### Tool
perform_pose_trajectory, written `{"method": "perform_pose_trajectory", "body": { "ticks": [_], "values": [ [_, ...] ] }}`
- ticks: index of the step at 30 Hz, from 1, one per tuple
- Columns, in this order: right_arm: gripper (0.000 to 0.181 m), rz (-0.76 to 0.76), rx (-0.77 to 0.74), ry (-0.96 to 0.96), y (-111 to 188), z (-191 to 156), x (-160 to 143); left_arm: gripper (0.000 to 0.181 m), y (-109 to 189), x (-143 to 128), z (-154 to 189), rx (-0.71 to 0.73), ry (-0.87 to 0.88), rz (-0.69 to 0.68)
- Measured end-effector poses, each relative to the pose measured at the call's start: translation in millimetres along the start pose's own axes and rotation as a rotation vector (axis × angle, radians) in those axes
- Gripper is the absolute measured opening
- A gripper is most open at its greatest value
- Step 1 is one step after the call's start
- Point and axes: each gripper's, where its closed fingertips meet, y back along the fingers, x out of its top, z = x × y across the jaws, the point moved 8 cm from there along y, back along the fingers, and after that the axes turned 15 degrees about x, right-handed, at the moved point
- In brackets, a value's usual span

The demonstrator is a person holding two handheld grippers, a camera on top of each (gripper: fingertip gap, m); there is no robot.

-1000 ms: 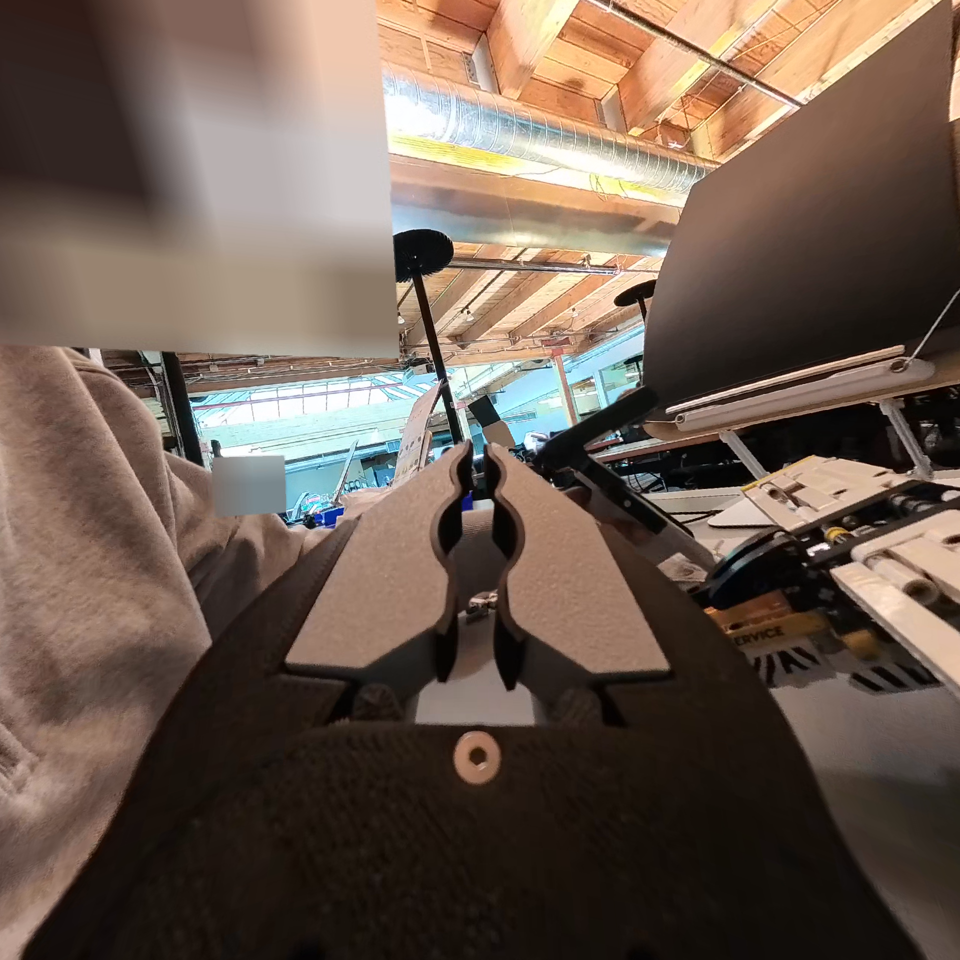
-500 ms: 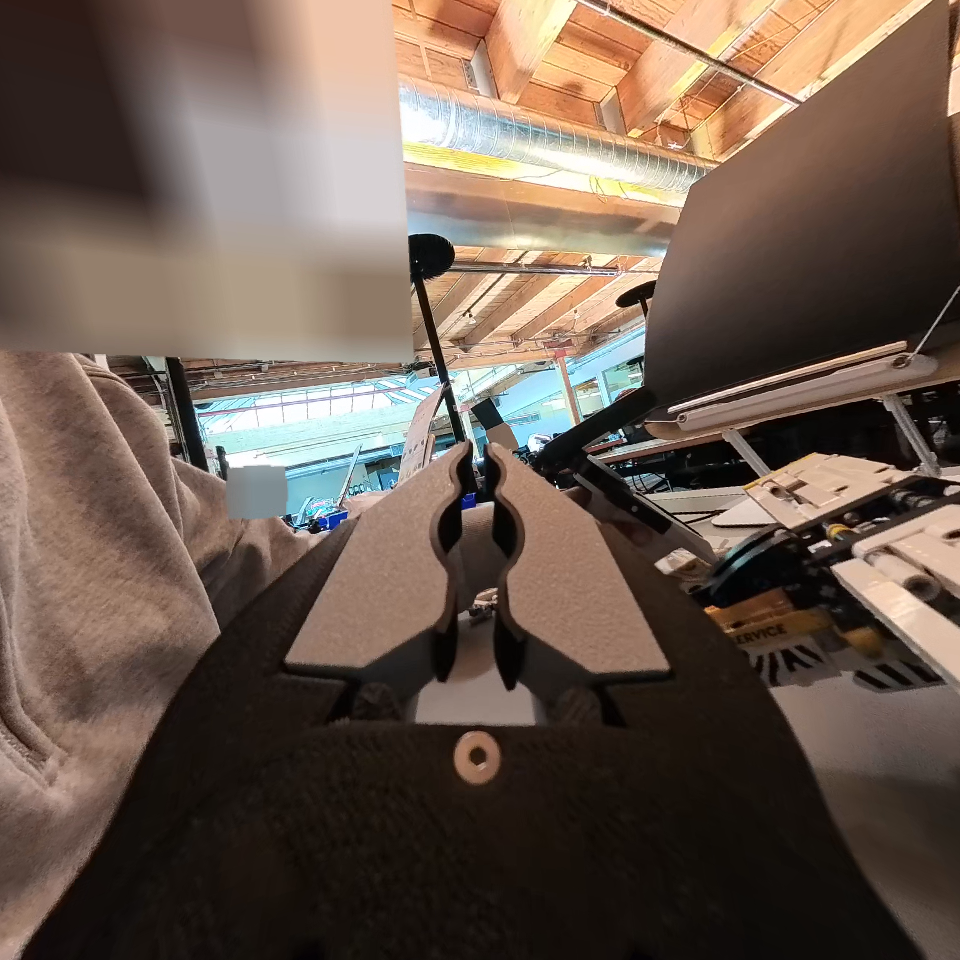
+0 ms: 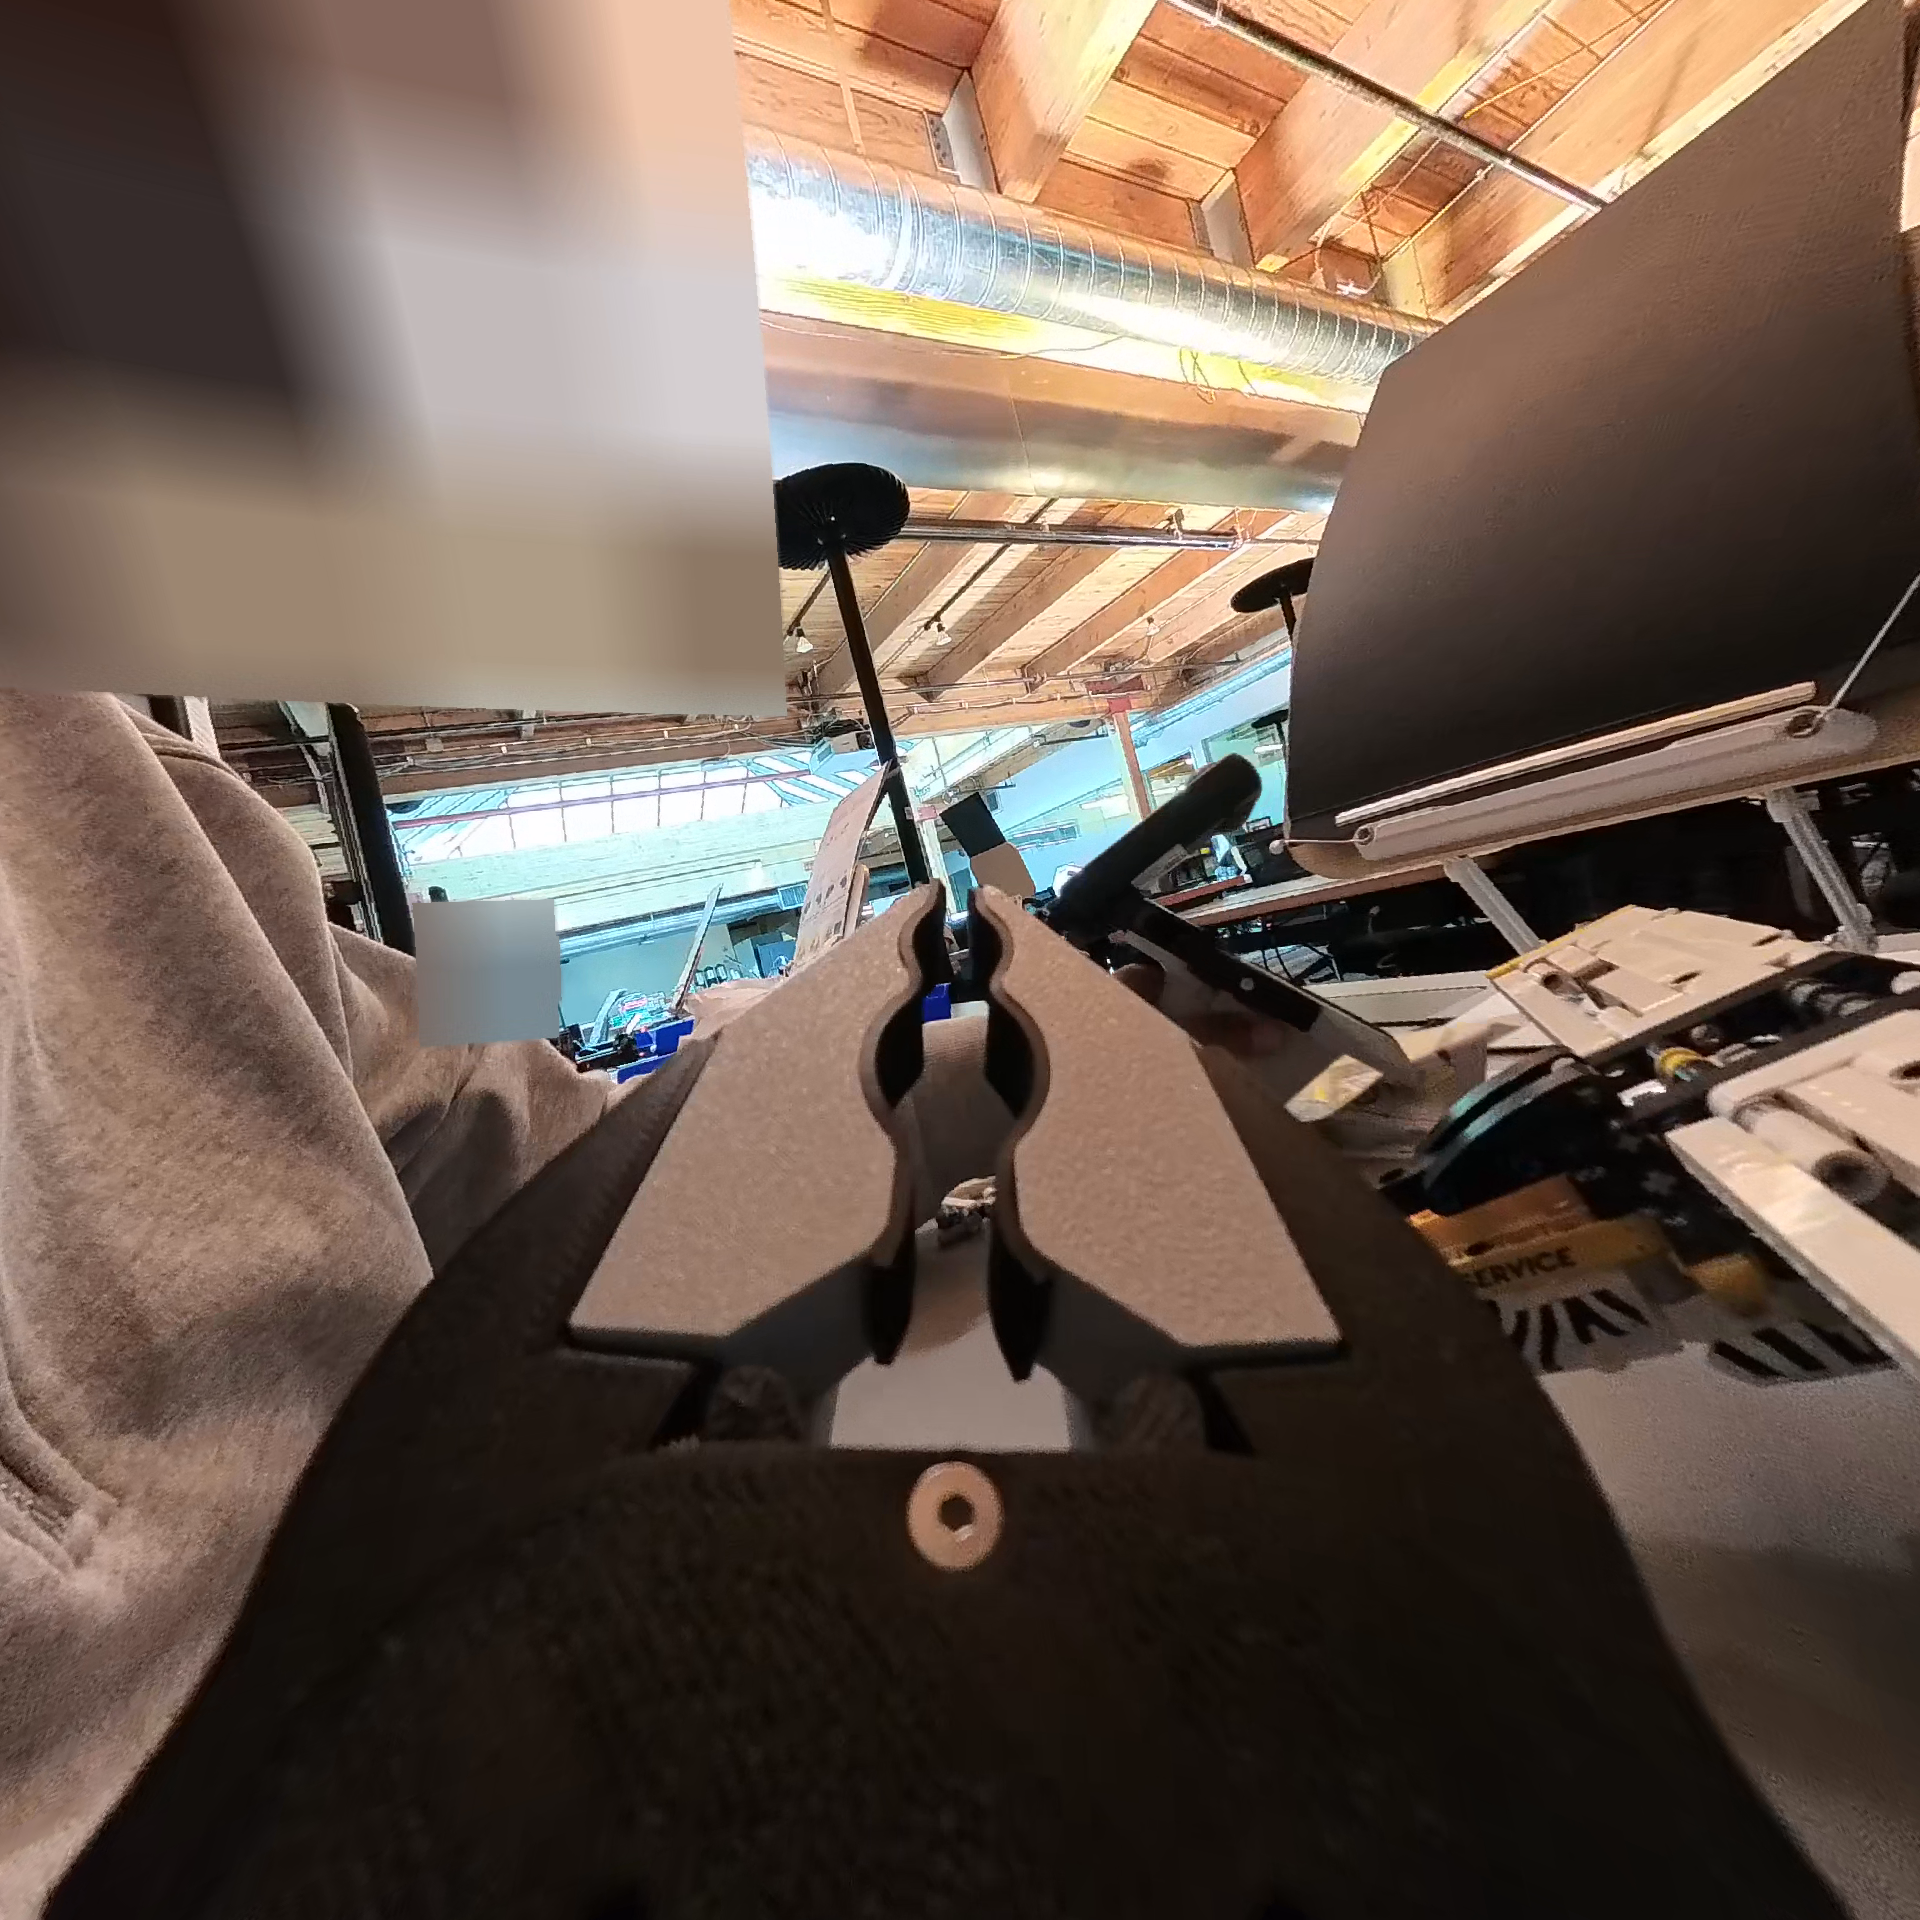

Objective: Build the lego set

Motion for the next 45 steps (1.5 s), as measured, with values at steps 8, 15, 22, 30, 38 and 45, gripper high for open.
{"method": "perform_pose_trajectory", "body": {
  "ticks": [8, 15, 22, 30, 38, 45],
  "values": [
    [0.002, 0.001, 0.001, -0.002, 0, 0, 0, 0.001, 11, 6, -8, -0.070, 0.099, 0.059],
    [0.002, 0.001, 0.001, -0.003, 0, 0, 0, 0.000, 21, 9, -16, -0.104, 0.166, 0.099],
    [0.002, -0.001, 0.002, -0.002, 0, 0, 0, 0.000, 44, 10, -28, -0.093, 0.177, 0.187],
    [0.002, -0.005, 0.004, -0.001, 0, -1, 0, 0.000, 103, -16, -72, -0.046, 0.275, 0.293],
    [0.002, -0.041, 0.003, 0.026, -3, -3, -3, 0.009, 166, -72, -125, -0.001, 0.435, 0.428],
    [0.005, -0.139, 0.014, 0.120, -17, -2, -8, 0.058, 201, -120, -152, -0.130, 0.636, 0.589]
  ]
}}
